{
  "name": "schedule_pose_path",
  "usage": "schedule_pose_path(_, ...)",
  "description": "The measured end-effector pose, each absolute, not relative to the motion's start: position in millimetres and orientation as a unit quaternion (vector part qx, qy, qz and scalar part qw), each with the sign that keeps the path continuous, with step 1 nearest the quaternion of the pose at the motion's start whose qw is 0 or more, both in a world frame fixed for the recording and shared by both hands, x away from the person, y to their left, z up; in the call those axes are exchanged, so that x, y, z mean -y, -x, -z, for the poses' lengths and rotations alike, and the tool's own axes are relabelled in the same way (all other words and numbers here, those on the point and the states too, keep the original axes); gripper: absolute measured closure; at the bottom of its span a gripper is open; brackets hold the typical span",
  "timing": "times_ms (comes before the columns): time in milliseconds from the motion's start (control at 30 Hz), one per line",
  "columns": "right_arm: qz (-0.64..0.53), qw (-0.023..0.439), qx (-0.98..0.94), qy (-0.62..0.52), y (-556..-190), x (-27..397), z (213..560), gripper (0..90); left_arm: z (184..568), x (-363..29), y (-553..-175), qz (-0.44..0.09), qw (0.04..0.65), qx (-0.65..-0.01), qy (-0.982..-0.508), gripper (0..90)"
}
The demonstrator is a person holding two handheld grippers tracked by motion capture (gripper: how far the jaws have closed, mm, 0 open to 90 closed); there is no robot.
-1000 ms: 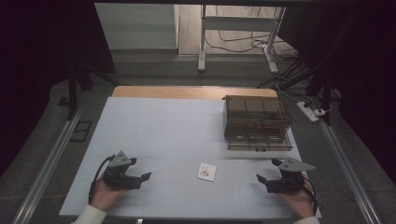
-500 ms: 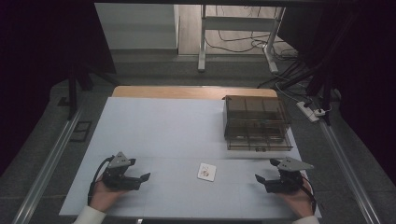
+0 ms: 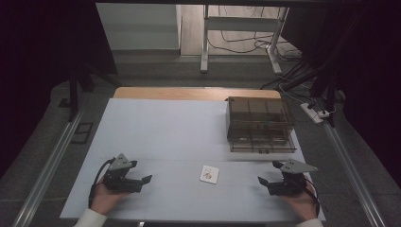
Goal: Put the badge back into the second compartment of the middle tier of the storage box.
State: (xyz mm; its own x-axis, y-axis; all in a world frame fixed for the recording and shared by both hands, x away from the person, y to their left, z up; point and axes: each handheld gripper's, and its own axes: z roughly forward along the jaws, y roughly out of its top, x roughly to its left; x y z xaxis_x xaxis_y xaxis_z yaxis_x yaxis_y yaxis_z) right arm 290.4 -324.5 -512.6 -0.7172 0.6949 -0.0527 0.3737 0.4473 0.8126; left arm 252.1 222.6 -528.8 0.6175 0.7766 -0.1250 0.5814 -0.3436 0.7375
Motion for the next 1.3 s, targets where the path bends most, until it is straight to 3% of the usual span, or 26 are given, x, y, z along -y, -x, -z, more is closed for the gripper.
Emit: schedule_pose_path(1300,-0.455,0.181,-0.828,-0.274,-296.1,290.7,480.7,15.2,528.3,-221.3,-252.2,-0.126,0.389,-0.42,-0.81,14.5)
